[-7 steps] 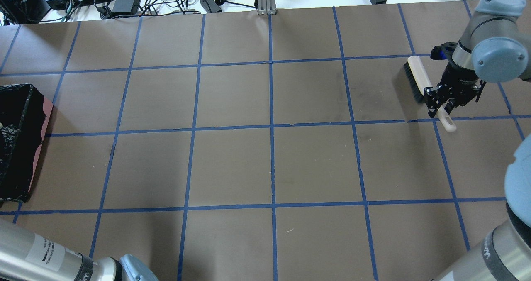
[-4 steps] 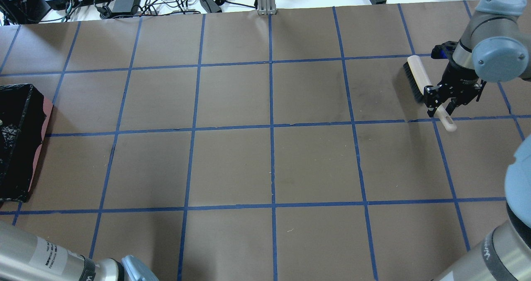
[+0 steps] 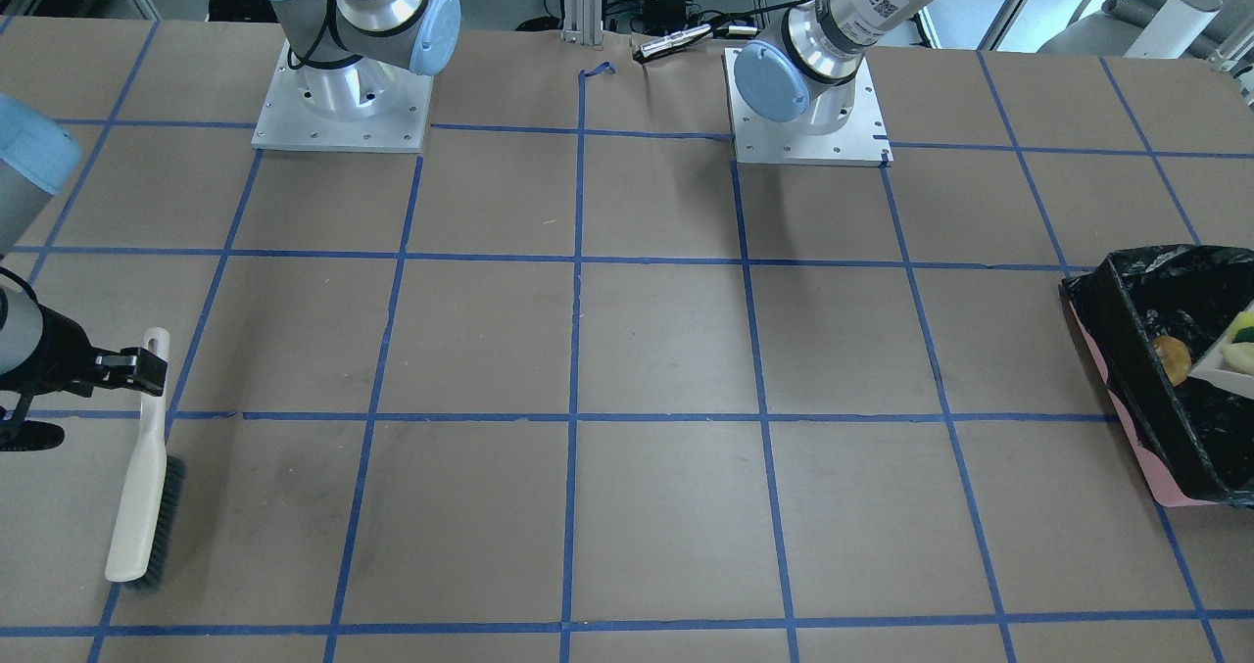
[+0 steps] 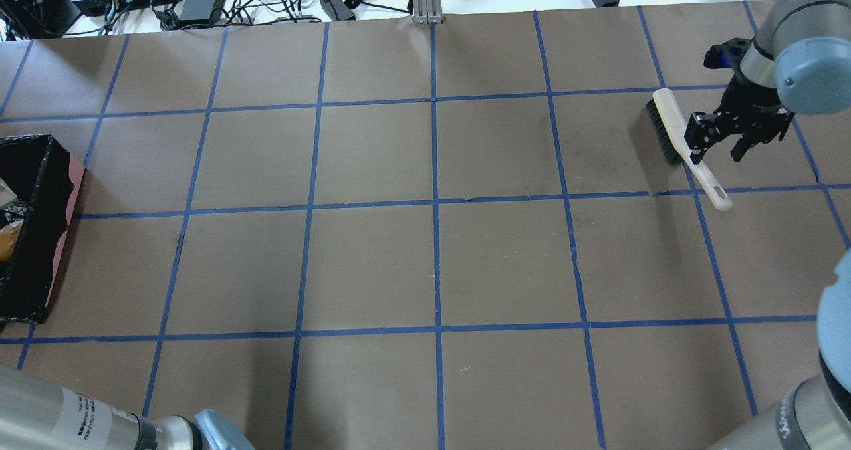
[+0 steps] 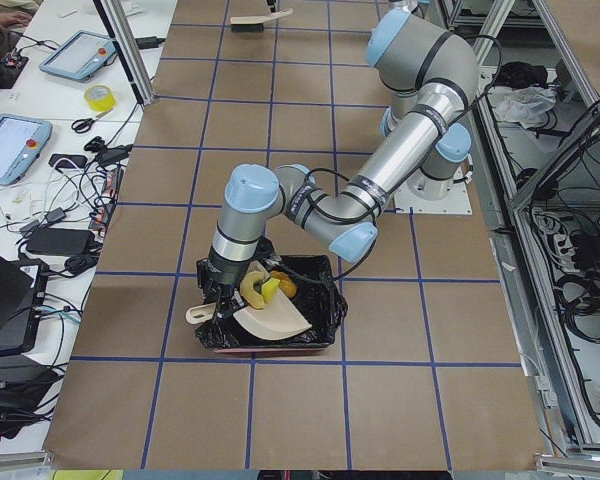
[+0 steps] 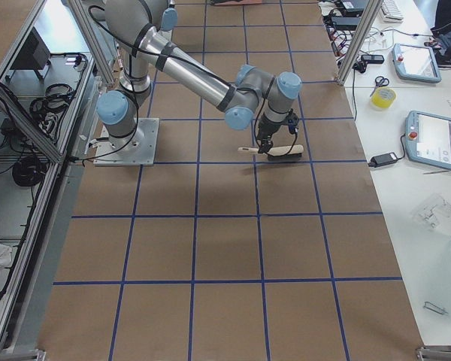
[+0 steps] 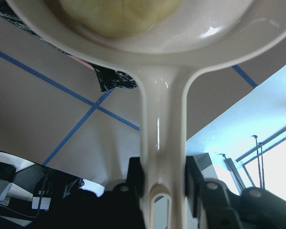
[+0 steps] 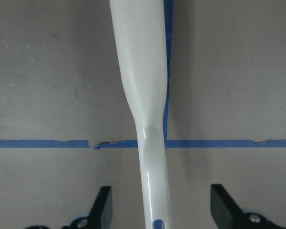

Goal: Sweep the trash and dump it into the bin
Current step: 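Set the brush down and open the right gripper, raising it away, then bring the empty dustpan back over the table with the left gripper, then lower the dustpan onto the table and open the left gripper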

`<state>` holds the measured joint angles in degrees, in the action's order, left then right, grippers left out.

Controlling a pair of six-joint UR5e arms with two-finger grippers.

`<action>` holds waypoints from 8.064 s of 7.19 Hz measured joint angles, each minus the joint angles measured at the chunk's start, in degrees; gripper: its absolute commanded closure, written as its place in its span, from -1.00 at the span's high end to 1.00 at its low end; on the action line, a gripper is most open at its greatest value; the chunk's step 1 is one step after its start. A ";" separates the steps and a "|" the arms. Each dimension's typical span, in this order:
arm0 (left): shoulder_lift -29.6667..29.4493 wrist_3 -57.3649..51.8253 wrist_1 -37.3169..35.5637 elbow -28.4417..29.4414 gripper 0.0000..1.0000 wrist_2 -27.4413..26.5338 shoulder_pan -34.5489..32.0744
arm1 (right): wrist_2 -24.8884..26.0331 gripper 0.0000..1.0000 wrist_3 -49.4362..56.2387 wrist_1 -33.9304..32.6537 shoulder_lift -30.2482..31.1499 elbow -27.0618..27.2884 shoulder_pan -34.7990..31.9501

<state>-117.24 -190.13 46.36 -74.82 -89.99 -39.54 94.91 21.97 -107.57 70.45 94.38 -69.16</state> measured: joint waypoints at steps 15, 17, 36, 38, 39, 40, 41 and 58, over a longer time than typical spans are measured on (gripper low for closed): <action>5.31 -2.71 19.75 4.06 -1.00 11.78 6.61 | -3.38 1.00 -22.60 10.41 17.16 -9.91 -21.00; 5.14 2.25 25.32 6.50 -1.00 11.70 5.86 | -5.45 1.00 -21.00 10.87 18.47 -9.33 -20.97; -10.46 83.27 29.06 5.07 -1.00 -5.92 -40.02 | -6.13 1.00 -19.05 16.16 20.25 -8.24 -21.01; -10.46 81.38 28.09 4.05 -1.00 -6.06 -40.67 | -6.14 1.00 -19.05 16.16 20.25 -8.24 -21.01; -10.44 81.14 27.75 3.81 -1.00 -6.05 -40.72 | -6.14 1.00 -19.06 16.14 20.25 -8.24 -21.01; -10.44 81.67 27.58 3.69 -1.00 -5.99 -40.75 | -6.14 1.00 -19.05 16.10 20.25 -8.24 -21.01; -10.45 82.53 27.48 3.60 -1.00 -5.89 -40.77 | -6.14 1.00 -19.03 16.08 20.25 -8.24 -21.01; 9.43 138.90 44.09 2.18 0.56 0.59 -51.10 | -6.14 1.00 -19.07 16.15 20.26 -8.24 -21.01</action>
<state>-107.82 -51.23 90.45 -72.63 -89.40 -90.65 88.77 2.90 -91.41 90.71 86.13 -90.17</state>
